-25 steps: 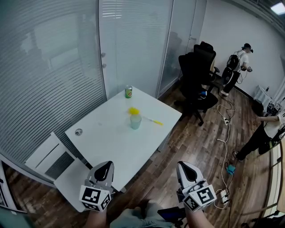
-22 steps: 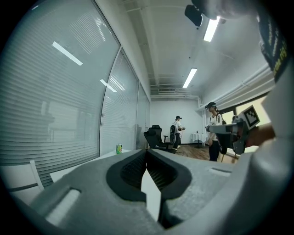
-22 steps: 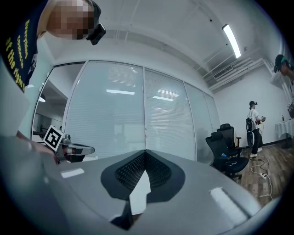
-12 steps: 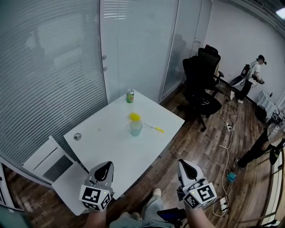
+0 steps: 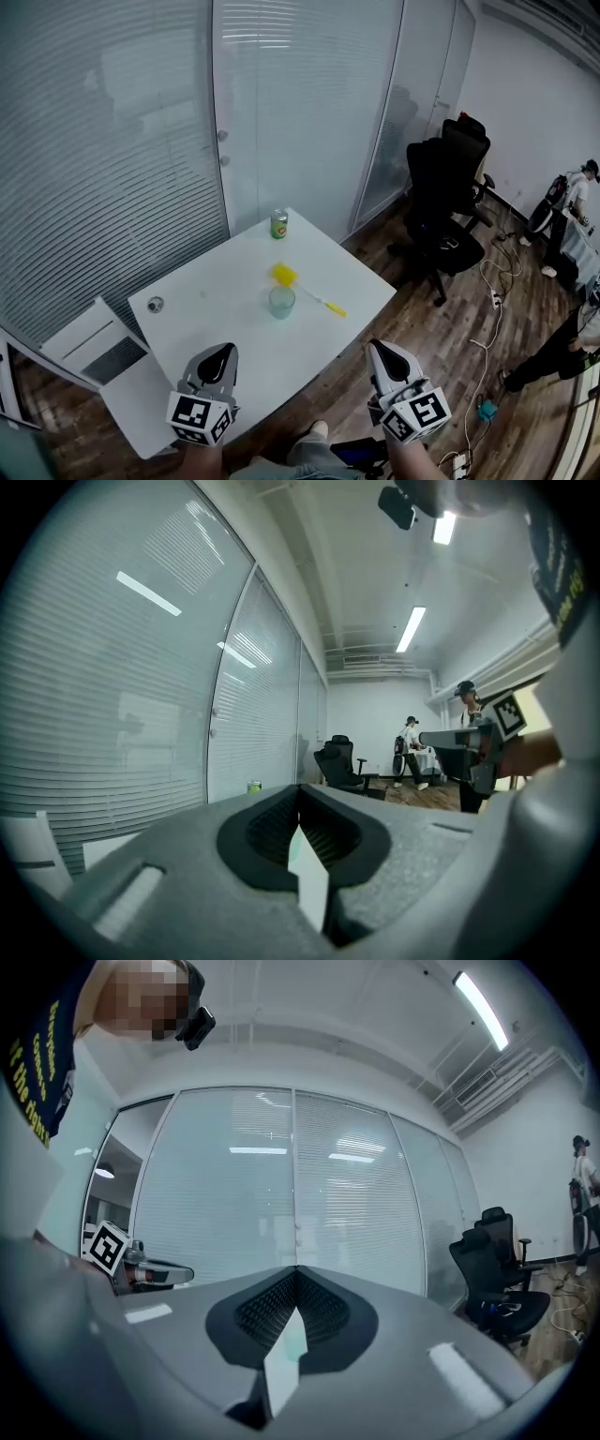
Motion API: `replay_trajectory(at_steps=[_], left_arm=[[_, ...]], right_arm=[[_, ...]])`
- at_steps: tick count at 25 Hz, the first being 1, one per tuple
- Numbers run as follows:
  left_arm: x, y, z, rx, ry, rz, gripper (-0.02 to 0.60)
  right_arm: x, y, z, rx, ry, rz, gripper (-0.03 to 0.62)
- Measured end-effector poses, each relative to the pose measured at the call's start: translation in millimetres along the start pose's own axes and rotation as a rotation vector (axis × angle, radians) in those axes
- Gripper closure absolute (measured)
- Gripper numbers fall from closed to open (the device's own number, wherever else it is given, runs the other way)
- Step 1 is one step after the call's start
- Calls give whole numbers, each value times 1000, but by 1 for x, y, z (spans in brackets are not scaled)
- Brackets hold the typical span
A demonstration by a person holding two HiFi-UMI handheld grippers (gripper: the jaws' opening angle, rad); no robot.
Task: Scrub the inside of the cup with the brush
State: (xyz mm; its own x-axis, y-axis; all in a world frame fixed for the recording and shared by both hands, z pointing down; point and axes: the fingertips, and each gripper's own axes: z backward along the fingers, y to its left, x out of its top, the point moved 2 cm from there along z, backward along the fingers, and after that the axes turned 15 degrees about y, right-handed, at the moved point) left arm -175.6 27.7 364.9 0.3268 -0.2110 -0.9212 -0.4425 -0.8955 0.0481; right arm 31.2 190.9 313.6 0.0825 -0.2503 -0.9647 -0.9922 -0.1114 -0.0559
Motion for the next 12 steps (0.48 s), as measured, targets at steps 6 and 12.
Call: replay_trajectory(at_steps=[6, 12], left_arm=[[17, -2, -43, 68, -13, 31, 580], [27, -11, -71, 139, -16, 56, 580]], right_arm=[[10, -49, -36, 82, 5, 17, 588], [16, -90, -61, 159, 8, 32, 588]])
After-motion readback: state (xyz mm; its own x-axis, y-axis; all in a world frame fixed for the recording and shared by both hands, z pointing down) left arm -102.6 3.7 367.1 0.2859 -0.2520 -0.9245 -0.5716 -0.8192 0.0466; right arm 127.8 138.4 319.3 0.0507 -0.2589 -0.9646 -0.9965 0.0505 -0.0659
